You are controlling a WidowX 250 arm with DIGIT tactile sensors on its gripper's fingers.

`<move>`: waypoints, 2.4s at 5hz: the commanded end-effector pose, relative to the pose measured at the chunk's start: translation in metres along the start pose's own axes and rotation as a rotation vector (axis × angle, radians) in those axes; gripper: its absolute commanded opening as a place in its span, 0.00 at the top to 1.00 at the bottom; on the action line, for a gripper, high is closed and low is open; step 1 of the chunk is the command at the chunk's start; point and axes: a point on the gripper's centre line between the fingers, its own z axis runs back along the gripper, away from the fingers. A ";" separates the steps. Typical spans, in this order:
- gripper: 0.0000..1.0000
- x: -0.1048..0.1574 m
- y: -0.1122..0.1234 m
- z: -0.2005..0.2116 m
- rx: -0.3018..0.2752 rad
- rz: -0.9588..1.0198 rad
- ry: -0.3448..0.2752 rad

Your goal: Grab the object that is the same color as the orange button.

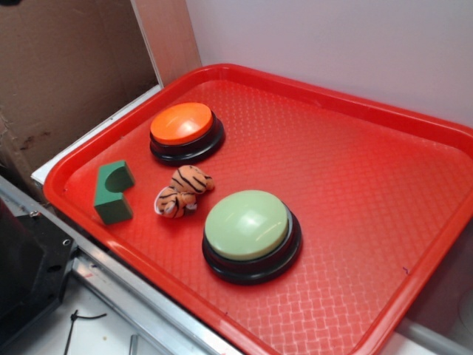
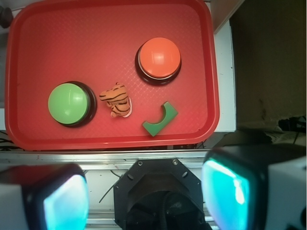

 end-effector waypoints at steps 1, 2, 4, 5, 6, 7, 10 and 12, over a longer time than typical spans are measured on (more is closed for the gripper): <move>0.00 0.000 0.000 0.000 0.000 0.000 0.000; 0.00 0.001 0.001 -0.001 -0.014 0.021 -0.007; 0.00 0.009 0.005 -0.012 -0.055 0.203 -0.017; 0.00 0.015 0.002 -0.032 -0.057 0.451 -0.065; 0.00 0.026 -0.006 -0.057 -0.009 0.694 -0.109; 0.00 0.038 -0.015 -0.081 -0.050 0.949 -0.141; 0.00 0.065 -0.034 -0.178 -0.050 1.083 -0.073; 0.00 0.062 -0.047 -0.220 0.004 1.079 0.004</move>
